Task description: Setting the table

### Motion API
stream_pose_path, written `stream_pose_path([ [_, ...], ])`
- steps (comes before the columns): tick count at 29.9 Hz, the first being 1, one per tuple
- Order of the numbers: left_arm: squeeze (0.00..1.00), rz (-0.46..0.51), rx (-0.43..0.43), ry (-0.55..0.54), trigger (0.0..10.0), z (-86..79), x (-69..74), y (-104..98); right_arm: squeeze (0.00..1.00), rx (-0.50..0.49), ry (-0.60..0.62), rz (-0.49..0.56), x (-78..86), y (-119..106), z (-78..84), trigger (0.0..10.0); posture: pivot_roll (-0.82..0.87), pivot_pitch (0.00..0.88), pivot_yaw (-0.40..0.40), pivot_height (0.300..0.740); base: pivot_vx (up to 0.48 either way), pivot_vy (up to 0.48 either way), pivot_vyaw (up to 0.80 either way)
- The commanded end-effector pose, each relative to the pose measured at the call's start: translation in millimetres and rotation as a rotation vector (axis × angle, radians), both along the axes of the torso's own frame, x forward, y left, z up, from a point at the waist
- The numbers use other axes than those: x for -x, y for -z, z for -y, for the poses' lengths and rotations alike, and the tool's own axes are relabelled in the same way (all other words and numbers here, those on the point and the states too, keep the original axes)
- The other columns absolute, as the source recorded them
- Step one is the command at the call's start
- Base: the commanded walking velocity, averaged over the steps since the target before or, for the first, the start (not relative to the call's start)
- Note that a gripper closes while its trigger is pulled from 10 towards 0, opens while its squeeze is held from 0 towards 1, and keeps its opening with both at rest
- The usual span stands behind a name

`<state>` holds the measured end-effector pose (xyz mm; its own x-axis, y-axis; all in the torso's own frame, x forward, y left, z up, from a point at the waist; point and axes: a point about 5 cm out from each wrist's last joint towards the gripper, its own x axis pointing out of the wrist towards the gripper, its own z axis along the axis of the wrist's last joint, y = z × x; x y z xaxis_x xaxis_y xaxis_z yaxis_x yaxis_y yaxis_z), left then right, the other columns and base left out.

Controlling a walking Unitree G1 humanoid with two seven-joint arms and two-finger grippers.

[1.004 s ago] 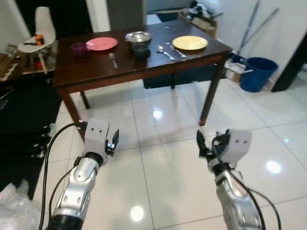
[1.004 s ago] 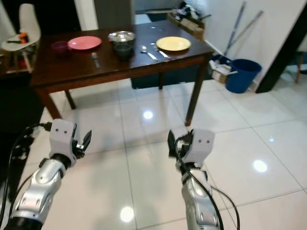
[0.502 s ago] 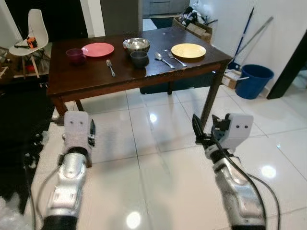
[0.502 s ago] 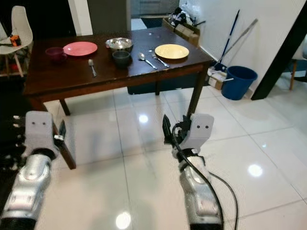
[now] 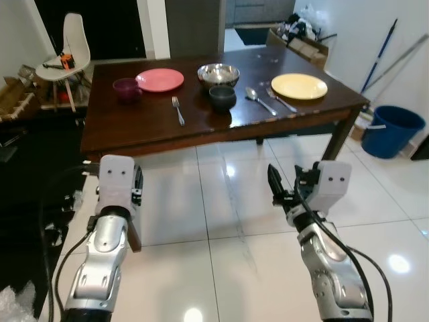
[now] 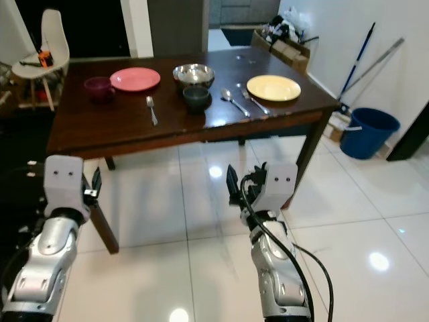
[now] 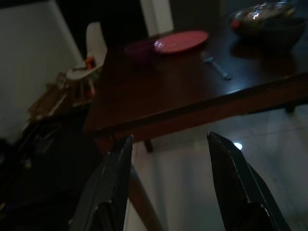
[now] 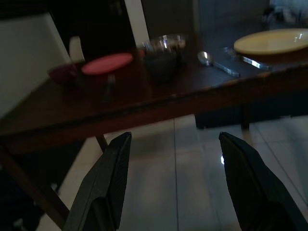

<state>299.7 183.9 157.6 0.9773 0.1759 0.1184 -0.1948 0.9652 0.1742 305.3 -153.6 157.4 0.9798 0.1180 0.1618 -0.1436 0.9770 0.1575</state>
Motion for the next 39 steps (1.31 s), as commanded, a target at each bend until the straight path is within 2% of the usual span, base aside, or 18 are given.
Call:
stream_pose_path([
  [1,0.0,-0.014,-0.014,-0.032,10.0,-7.9,4.3,1,0.0,-0.012,-0.025,-0.021,-0.2,4,-3.3,10.0,0.0,0.0,0.078,0.74,0.48,0.0,0.0],
  [2,0.0,-0.024,-0.013,-0.061,10.0,-15.0,10.9,3,0.0,-0.008,-0.057,-0.032,-2.4,6,-7.8,10.0,0.02,0.0,0.072,0.74,0.48,0.0,0.0],
  [6,0.0,-0.042,-0.006,-0.073,10.0,-17.7,15.1,6,0.0,0.006,-0.085,-0.039,-5.0,7,-12.0,10.0,0.02,0.01,0.06,0.74,0.48,0.0,0.0],
  [10,0.0,-0.099,0.03,-0.063,10.0,-13.8,19.7,21,0.0,0.035,-0.107,-0.03,-6.9,4,-15.2,10.0,0.02,0.012,0.056,0.74,0.48,0.0,0.0],
  [15,0.0,-0.158,0.07,-0.03,10.0,-4.5,21.2,36,0.0,0.054,-0.091,-0.024,-7.8,1,-8.7,10.0,-0.01,0.019,0.041,0.74,0.48,0.0,0.0],
  [24,0.0,-0.141,0.082,-0.002,10.0,4.1,15.3,30,0.0,0.064,-0.074,-0.032,-5.4,4,-1.7,10.0,-0.02,0.019,0.052,0.74,0.48,0.0,0.0],
  [33,0.0,-0.13,0.069,-0.006,10.0,1.9,13.6,28,0.0,0.054,-0.096,-0.055,-4.2,11,-7.3,10.0,-0.02,0.02,0.059,0.74,0.48,0.0,0.0],
  [39,0.0,-0.132,0.054,-0.035,10.0,-8.9,14.7,27,0.0,0.057,-0.166,-0.113,-4.2,23,-17.4,10.0,-0.01,0.022,0.06,0.74,0.48,0.0,0.0],
])
